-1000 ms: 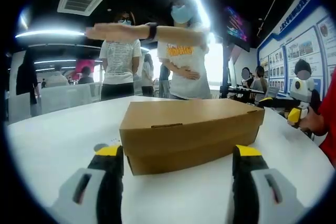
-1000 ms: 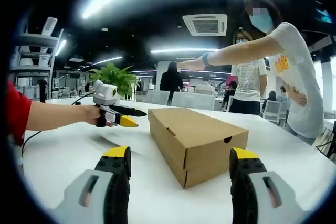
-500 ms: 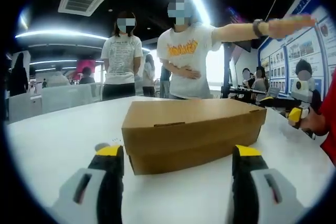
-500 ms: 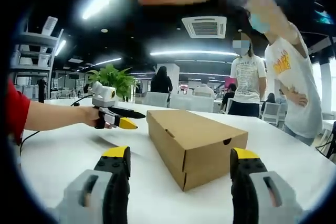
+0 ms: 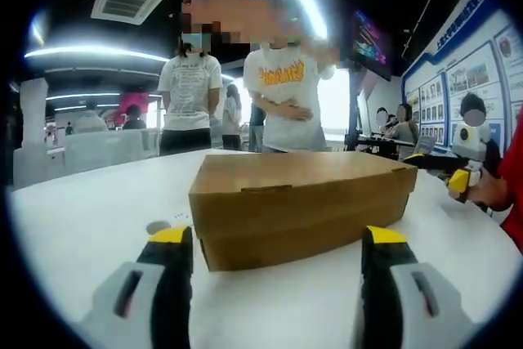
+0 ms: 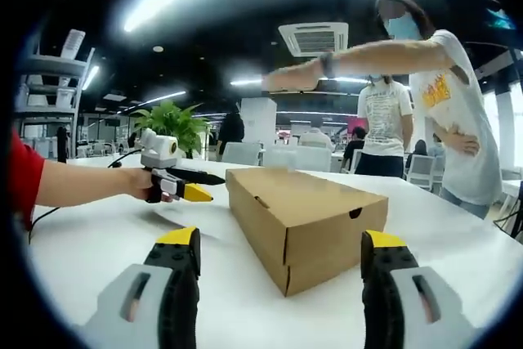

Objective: Operate the shoe box by opening the lid, removing the specified soft item, and placing it in the target area until the item is outside and the box remains undamaged.

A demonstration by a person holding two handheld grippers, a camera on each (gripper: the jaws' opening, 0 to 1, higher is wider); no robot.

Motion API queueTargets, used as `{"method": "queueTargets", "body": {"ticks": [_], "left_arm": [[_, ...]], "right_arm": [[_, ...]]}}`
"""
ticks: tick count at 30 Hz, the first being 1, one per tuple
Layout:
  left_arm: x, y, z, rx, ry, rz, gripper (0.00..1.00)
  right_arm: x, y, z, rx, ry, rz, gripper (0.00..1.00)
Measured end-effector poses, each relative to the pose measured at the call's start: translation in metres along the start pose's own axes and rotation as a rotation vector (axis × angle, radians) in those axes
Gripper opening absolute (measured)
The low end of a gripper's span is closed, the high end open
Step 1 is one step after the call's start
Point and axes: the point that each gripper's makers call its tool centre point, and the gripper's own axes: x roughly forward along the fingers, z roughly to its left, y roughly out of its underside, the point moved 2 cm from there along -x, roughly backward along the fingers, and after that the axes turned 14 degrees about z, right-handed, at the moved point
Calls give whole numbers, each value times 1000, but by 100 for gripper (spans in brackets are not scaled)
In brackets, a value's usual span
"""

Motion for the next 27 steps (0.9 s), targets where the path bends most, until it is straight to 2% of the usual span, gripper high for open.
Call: {"method": "queueTargets", "body": {"ticks": [27], "left_arm": [[2, 1, 3, 8, -15, -10, 88]], "right_arm": [[6, -2, -6, 22, 34, -23, 83]]}}
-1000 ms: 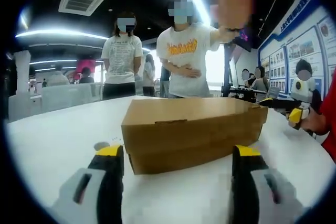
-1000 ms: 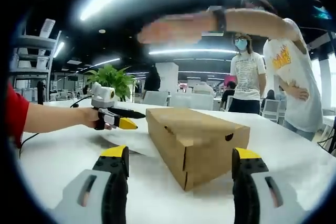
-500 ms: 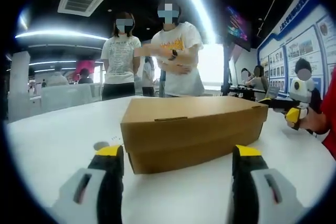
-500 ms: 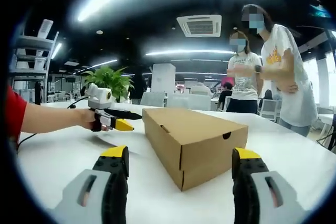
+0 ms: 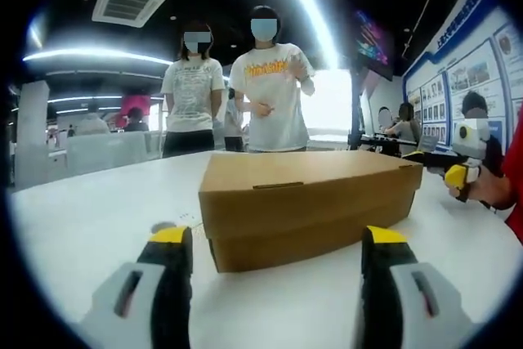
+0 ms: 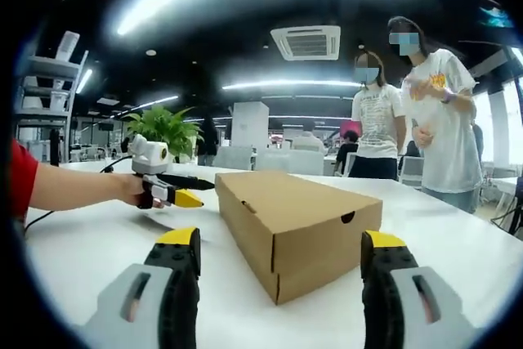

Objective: Operate the shoe box by opening the lid, removing the specified soft item, and placing it in the target area until the item is outside and the box remains undamaged.

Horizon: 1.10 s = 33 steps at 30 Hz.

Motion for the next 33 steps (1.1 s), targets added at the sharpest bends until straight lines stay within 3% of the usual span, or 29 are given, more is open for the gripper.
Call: {"method": "queueTargets", "body": {"ticks": [14, 33], "left_arm": [[3, 2, -4, 6, -4, -3, 87], [1, 2, 3, 8, -9, -4, 87]], "right_arm": [[11, 11, -5, 0, -2, 35, 84], [16, 9, -1, -20, -3, 32, 82]]}}
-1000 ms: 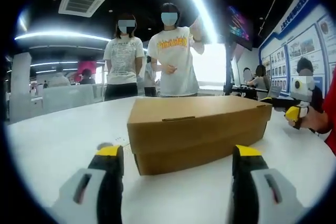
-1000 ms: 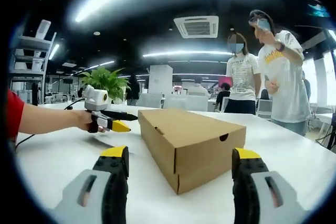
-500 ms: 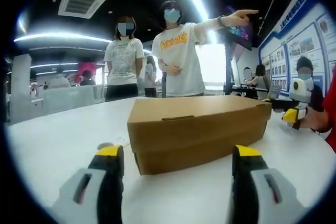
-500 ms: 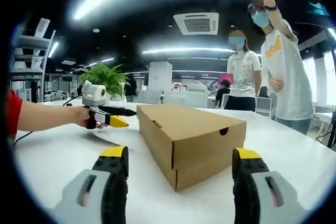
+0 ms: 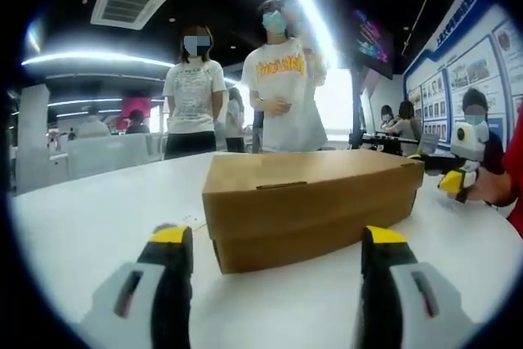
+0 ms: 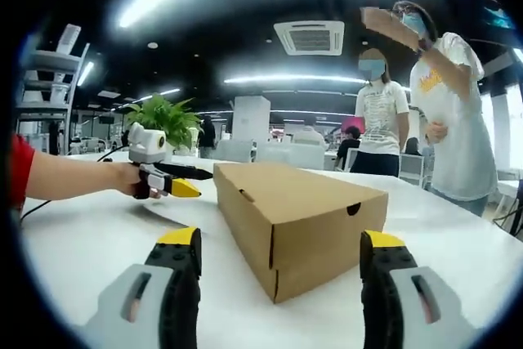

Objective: Operate the shoe box by opening the lid, removing the specified soft item, and placing it in the target area until the item is outside and the box remains undamaged.

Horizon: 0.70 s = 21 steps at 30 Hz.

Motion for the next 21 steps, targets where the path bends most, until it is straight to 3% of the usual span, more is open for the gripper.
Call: {"method": "queueTargets", "body": {"ticks": [21], "left_arm": [[-4, -1, 4, 0, -3, -1, 87]], "right_arm": [[-1, -1, 2, -3, -4, 7, 82]]}}
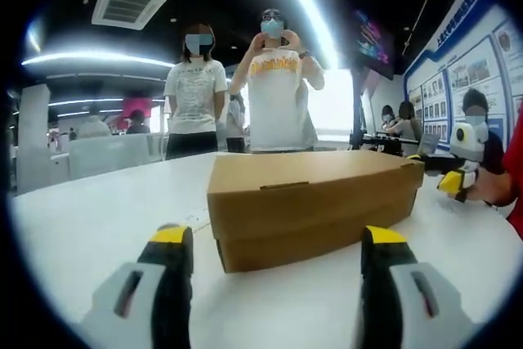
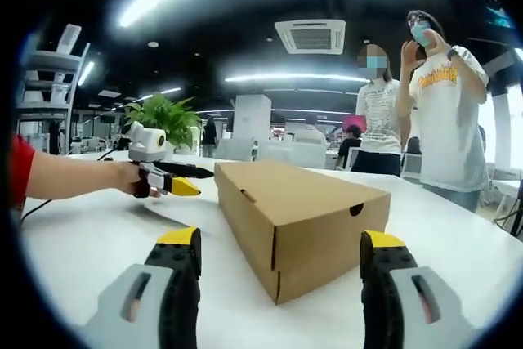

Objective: Operate the shoe box by opening the lid, removing the specified soft item, and placing it in the target area until the item is outside and the box remains undamaged.

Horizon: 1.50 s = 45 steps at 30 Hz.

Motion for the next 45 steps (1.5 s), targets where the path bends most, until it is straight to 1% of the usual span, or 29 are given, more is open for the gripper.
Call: {"method": "queueTargets", "body": {"ticks": [14, 17, 18, 19, 21, 24, 28, 30, 31, 34, 40, 45], "left_arm": [[-1, -3, 1, 3, -3, -4, 87], [-1, -2, 2, -1, -7, 3, 88], [-1, -2, 1, 5, -6, 0, 88], [-1, -2, 2, 1, -4, -3, 88], [1, 1, 4, -8, -8, 4, 88], [3, 2, 4, -9, -7, 1, 88], [6, 4, 2, 3, -6, 7, 88], [7, 4, 2, 3, -8, 8, 88], [7, 4, 3, -1, -9, 5, 88], [6, 2, 5, 0, -14, -4, 88], [5, -1, 8, -2, -23, -16, 87], [7, -4, 6, 11, -19, -29, 85]], "right_arm": [[0, 2, -4, 3, 10, 1, 82], [1, 2, -4, 5, 7, 10, 83], [0, 0, -4, -3, 13, -6, 83], [-1, 0, -5, -1, 17, -9, 83], [2, 3, -6, 19, 8, 9, 83], [2, 1, -8, 9, 22, 3, 83], [4, 2, -9, 17, 24, -1, 83], [4, -1, -10, 6, 39, -22, 82], [3, -2, -9, 1, 39, -37, 82], [4, -3, -10, 1, 49, -47, 82], [9, -1, -11, 4, 51, -32, 82], [12, -1, -12, -7, 66, -38, 81]]}}
